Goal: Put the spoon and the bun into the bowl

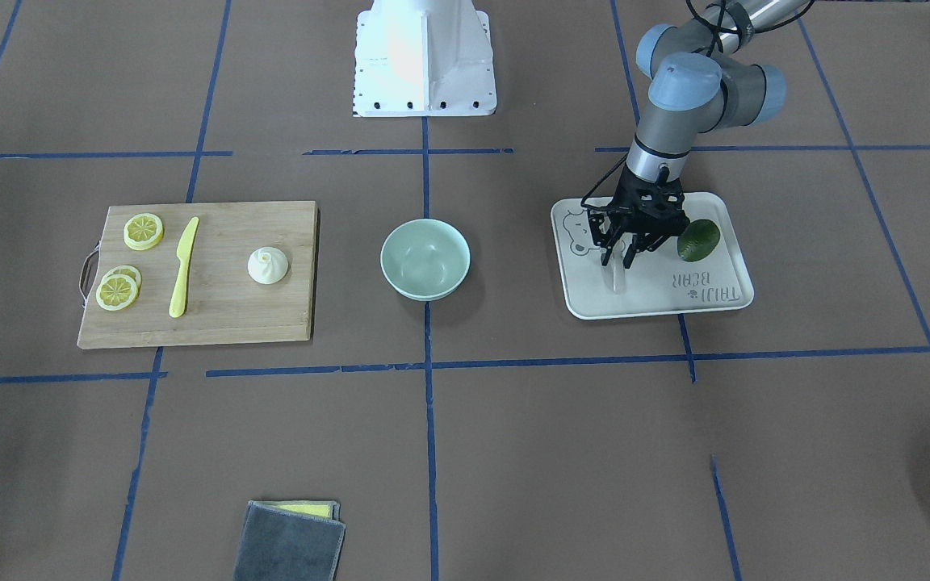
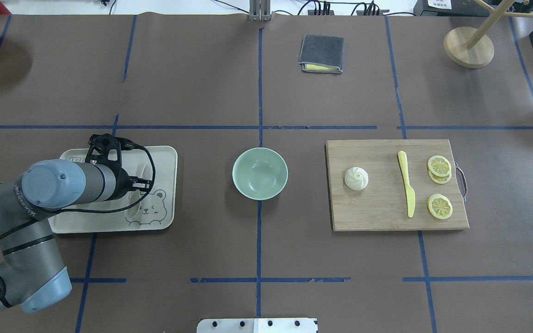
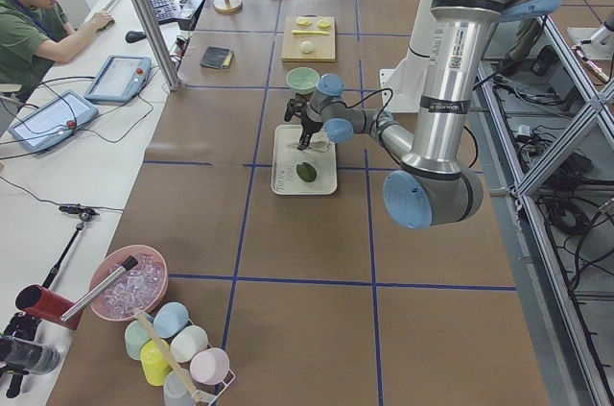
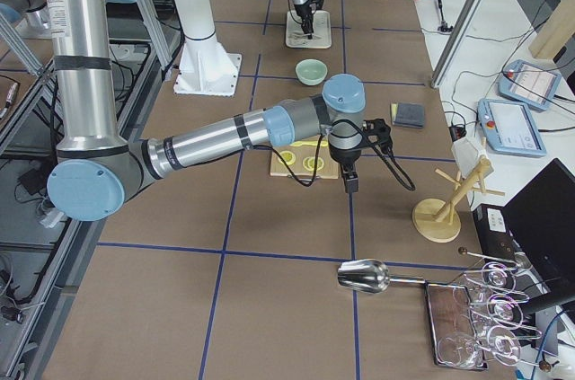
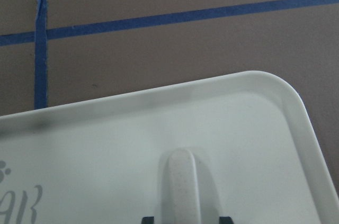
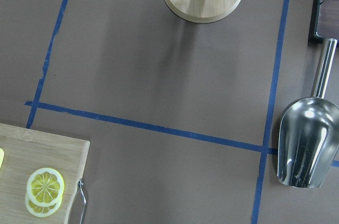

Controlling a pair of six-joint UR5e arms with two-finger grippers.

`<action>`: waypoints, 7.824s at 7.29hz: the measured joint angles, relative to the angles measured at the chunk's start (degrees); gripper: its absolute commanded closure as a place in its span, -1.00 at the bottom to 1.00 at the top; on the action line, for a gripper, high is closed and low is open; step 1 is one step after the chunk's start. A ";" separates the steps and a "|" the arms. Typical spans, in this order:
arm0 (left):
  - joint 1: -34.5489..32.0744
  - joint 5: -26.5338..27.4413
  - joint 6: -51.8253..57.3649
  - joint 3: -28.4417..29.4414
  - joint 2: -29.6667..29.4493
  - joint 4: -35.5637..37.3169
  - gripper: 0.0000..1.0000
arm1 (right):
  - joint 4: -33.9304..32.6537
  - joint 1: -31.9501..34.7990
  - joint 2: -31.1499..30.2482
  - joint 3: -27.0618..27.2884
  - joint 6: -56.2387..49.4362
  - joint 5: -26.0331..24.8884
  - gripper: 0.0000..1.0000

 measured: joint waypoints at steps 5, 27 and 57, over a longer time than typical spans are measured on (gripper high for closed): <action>-0.31 -0.11 -2.85 -2.91 -1.43 1.83 1.00 | 0.00 0.00 0.01 0.08 0.06 0.06 -1.00; -14.13 -11.45 18.90 -8.41 -16.58 27.32 -1.00 | 3.48 -4.46 0.61 3.30 2.32 1.23 -1.00; -62.48 -40.39 72.58 3.50 16.85 26.30 -1.00 | -5.17 -57.82 41.03 -8.06 60.87 -39.36 -1.00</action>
